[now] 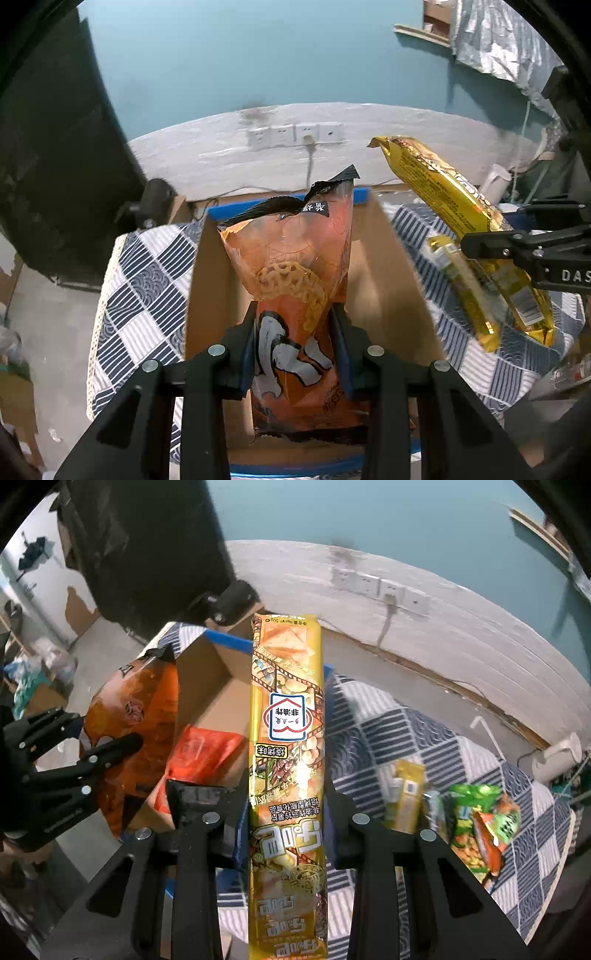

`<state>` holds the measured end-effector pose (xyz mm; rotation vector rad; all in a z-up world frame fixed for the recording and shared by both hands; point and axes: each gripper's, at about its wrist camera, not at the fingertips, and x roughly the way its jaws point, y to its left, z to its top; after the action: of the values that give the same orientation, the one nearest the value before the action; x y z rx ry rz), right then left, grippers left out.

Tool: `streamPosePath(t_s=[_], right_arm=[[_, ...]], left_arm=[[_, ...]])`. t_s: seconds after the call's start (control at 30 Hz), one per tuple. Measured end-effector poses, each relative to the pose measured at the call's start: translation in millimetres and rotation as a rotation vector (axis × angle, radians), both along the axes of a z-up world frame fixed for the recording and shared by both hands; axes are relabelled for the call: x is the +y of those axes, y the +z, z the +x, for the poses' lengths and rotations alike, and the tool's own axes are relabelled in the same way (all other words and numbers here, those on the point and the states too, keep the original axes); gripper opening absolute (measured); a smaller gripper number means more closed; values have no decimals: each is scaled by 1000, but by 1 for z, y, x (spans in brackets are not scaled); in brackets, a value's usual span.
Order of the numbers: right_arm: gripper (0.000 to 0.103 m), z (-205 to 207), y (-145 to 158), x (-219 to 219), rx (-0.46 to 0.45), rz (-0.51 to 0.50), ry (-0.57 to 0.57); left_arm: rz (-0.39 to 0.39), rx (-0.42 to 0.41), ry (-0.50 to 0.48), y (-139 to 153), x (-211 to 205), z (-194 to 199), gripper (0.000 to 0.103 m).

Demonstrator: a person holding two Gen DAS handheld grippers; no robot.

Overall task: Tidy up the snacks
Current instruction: 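Carry both packets over the box and open both tools to release them, then move both tools back toward the remaining snacks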

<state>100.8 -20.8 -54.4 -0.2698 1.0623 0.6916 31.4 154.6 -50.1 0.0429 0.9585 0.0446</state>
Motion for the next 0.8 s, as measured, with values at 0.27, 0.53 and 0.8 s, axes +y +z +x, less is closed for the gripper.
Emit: streamPosePath(t_s=[0.27, 0.53, 0.8], right_arm=[[30, -3, -16, 41, 32, -24, 53], [31, -4, -28, 64, 62, -36, 81], [40, 0, -25, 65, 58, -15, 75]], left_arm=[[21, 53, 34, -25, 21, 3, 36], [32, 75, 58, -35, 35, 2, 36], [67, 106, 65, -42, 37, 4, 38]])
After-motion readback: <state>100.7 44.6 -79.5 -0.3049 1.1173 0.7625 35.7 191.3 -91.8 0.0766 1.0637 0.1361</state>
